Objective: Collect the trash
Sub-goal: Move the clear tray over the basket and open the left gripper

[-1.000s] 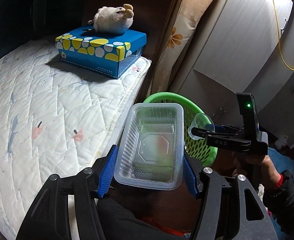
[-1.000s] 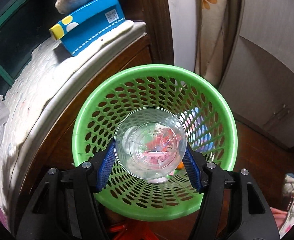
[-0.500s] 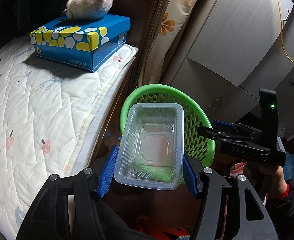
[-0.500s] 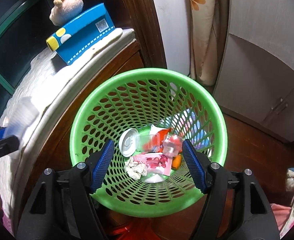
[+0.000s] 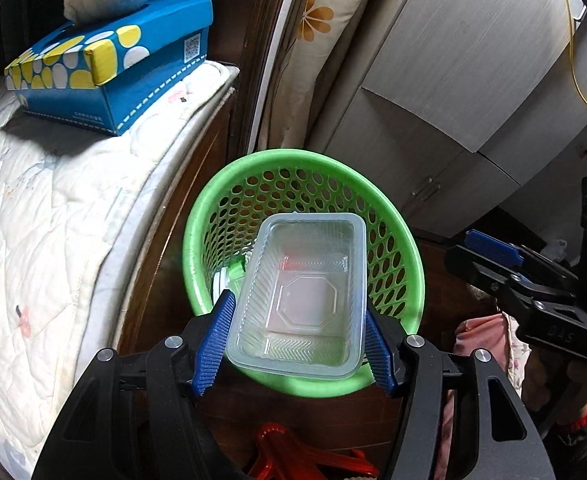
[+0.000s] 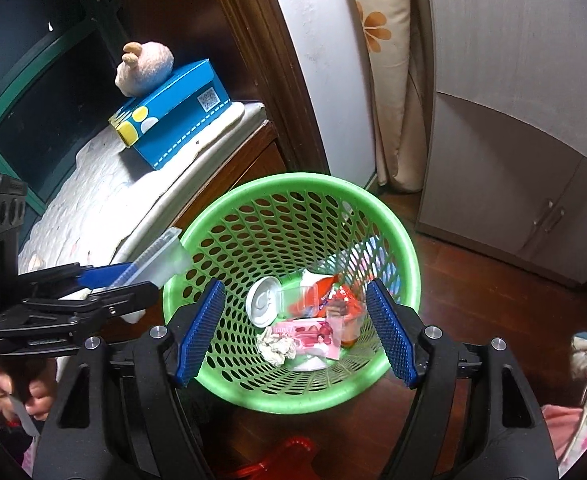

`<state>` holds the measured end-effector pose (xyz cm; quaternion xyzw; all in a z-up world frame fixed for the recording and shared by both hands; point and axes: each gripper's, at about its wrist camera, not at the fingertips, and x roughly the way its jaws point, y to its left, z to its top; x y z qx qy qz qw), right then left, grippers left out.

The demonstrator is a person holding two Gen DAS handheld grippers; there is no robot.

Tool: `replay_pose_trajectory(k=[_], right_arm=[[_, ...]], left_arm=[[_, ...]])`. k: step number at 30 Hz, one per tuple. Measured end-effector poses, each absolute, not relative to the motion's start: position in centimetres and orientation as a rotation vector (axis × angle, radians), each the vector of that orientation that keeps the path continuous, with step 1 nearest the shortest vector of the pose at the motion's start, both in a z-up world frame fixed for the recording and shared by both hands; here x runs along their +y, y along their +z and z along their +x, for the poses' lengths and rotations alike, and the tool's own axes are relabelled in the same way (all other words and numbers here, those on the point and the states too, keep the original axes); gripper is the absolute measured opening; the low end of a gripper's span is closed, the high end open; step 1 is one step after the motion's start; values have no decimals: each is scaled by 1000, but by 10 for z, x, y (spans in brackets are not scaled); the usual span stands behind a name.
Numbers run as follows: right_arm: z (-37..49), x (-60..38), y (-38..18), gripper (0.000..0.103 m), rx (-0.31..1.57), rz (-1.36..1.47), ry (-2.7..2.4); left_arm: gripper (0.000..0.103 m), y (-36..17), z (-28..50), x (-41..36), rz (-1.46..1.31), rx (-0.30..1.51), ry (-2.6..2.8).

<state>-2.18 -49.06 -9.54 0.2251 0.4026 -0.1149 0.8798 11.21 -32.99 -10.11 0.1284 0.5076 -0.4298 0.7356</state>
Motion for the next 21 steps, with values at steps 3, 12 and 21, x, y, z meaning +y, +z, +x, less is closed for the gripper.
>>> replay_pose_trajectory(k=[3, 12, 21], right_arm=[[-25, -494, -96, 73, 837, 495, -236], [-28, -493, -95, 73, 834, 502, -236], [-21, -471, -82, 73, 824, 473, -189]], left_arm=[[60, -106, 112, -335, 293, 1128, -948], [68, -106, 111, -329, 264, 1127, -948], [68, -84, 109, -278, 242, 1057, -872]])
